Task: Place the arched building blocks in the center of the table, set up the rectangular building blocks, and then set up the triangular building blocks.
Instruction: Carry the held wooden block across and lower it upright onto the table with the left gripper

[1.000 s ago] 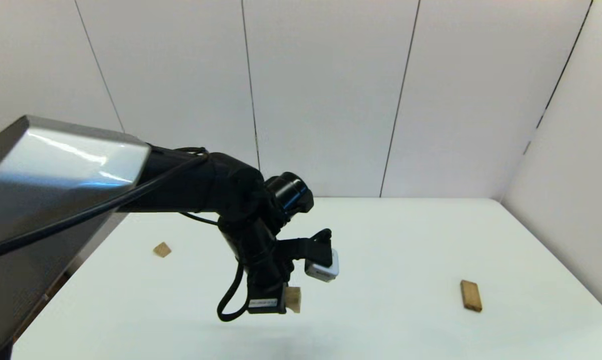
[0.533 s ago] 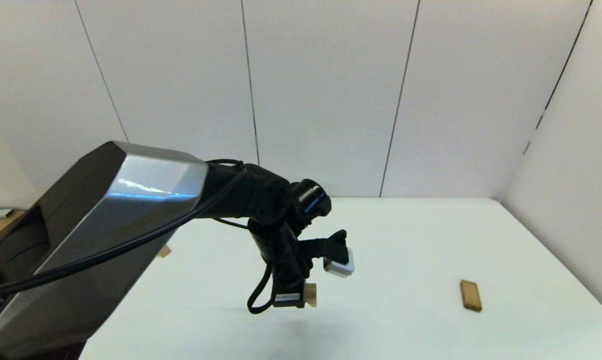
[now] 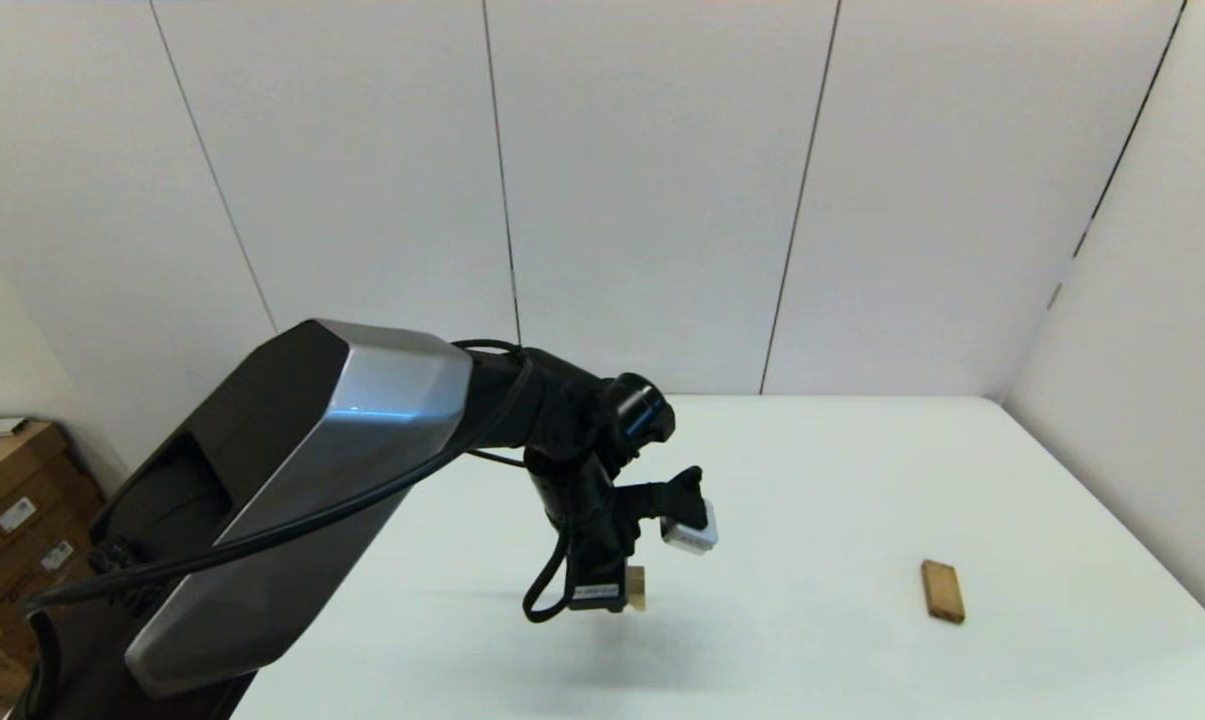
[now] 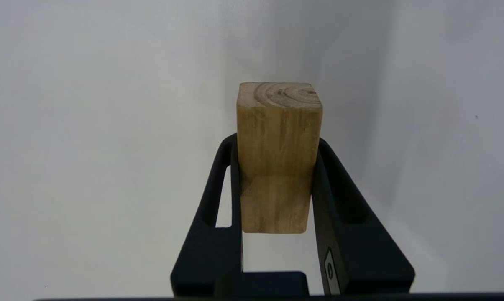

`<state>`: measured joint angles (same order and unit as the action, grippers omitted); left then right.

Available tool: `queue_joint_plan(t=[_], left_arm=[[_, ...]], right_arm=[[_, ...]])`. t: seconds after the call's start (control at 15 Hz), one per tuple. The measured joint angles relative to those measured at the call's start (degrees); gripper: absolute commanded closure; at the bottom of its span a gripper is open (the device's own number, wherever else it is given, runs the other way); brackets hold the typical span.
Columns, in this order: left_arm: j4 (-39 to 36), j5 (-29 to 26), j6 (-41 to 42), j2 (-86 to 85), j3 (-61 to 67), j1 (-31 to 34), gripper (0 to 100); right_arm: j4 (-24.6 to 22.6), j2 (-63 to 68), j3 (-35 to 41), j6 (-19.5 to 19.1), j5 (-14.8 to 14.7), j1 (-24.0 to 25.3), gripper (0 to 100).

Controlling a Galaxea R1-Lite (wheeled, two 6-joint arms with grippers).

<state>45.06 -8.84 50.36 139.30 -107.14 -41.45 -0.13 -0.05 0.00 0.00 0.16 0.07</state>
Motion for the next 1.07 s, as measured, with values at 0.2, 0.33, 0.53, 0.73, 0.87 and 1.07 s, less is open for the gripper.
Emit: queue_joint_plan(t=[0.2,0.33,0.53,0.73,0.87,1.07], left_arm=[[0.06,0.02,0.07,1.66,-1.68,-0.11,100],[0.01,0.00,0.16,2.67,-2.56,-0.11,100],[0.06,0.00,0.11,3.83,-3.39,-0.11,100],[0.06,0.02,0.02,4.88,-4.57,-0.11,100],[0.04,0.00,-0.01,5.30,-4.95,-0.06,100],[0.04,0.00,0.07,5.96,-5.10,-0.02,100]], right_arm=[[-0.02,-0.02,0.00,0.00,0.00,0.00,0],[0.00,0.00,0.00,0.00,0.00,0.00,0],[-0.02,0.00,0.00,0.00,0.00,0.00,0],[0.02,0.00,0.00,0.02,0.00,0.00,0],[0.00,0.00,0.00,0.00,0.00,0.00,0],[0.00,-0.02,0.00,0.00,0.00,0.00,0]])
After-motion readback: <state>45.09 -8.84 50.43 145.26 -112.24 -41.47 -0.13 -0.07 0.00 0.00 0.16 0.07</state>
